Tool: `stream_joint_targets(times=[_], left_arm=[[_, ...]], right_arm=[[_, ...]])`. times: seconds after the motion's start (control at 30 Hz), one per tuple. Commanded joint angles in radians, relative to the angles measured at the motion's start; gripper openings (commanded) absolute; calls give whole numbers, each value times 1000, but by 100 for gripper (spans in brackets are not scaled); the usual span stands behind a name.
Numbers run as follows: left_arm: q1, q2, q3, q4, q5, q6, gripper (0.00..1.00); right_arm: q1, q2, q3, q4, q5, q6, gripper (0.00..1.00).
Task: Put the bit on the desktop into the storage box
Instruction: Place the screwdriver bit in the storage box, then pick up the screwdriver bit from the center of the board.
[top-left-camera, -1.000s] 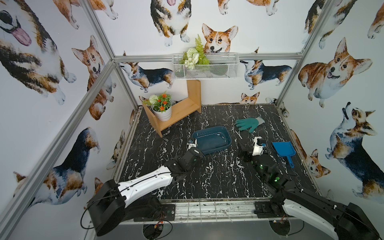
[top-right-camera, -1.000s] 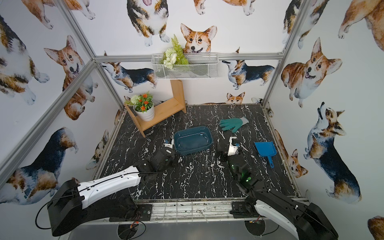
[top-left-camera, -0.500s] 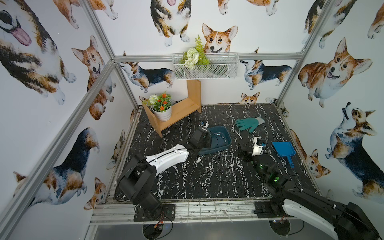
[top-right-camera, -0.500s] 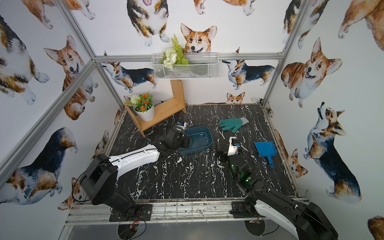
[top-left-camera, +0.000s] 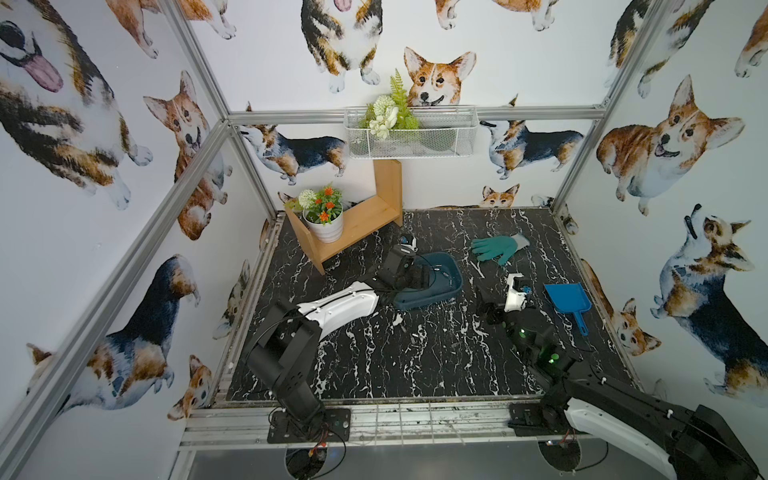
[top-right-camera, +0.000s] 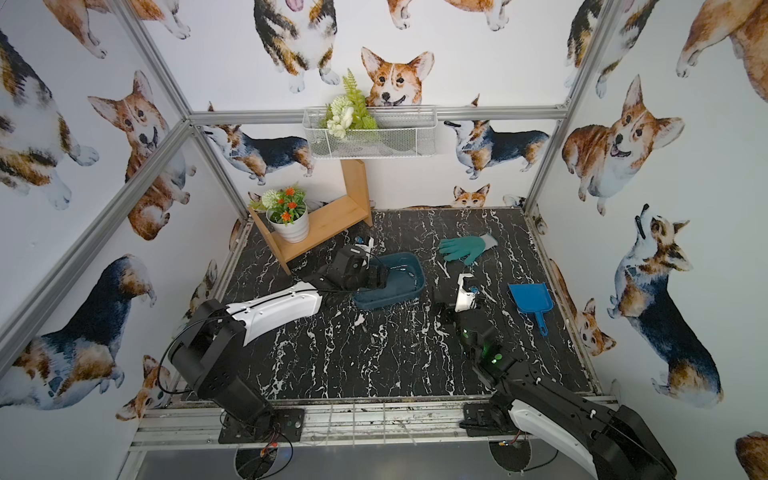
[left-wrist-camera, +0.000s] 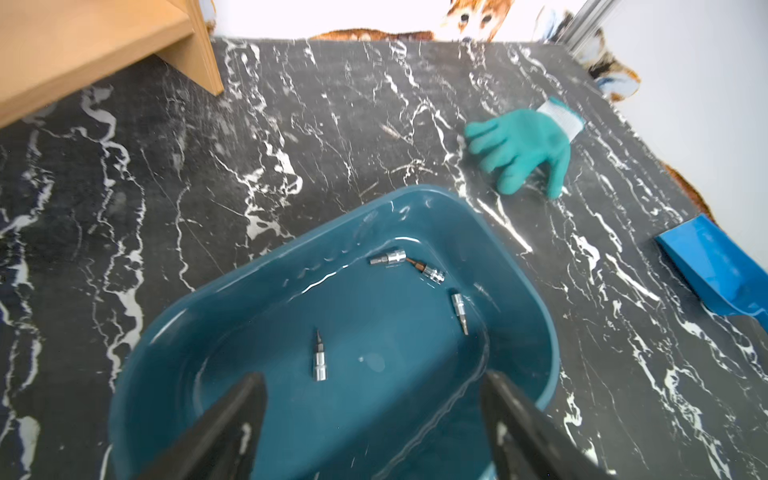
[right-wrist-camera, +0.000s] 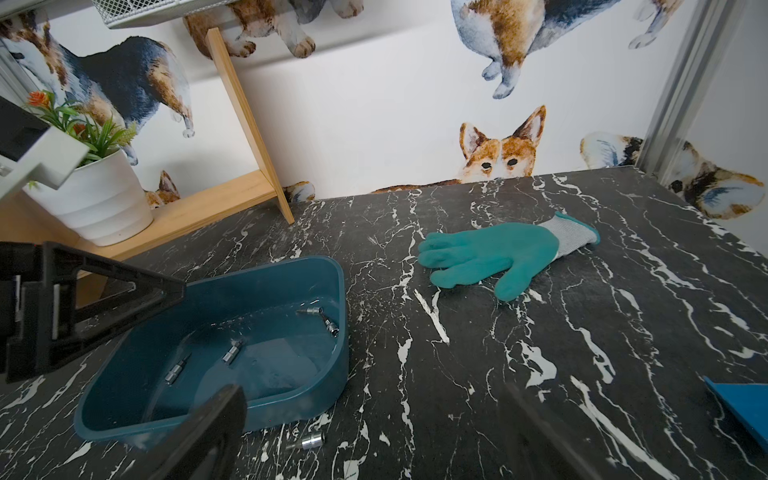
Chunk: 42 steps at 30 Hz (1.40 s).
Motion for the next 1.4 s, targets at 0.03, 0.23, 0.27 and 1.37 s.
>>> stream_joint_targets(times=[0.03, 0.23, 0.27, 1.37], left_arm=[[36, -93, -93, 76, 26, -23, 100], [99, -295, -339, 200, 3, -47, 100], [102, -326, -375, 221, -14, -44, 100], [156, -710, -779, 440, -293, -16, 100]], right_arm=[[1, 9, 6, 45, -34, -20, 100], [2, 30, 55, -35, -135, 31, 97], [2, 33, 64, -55, -149, 59, 97], [499, 794, 649, -430, -237, 278, 68]])
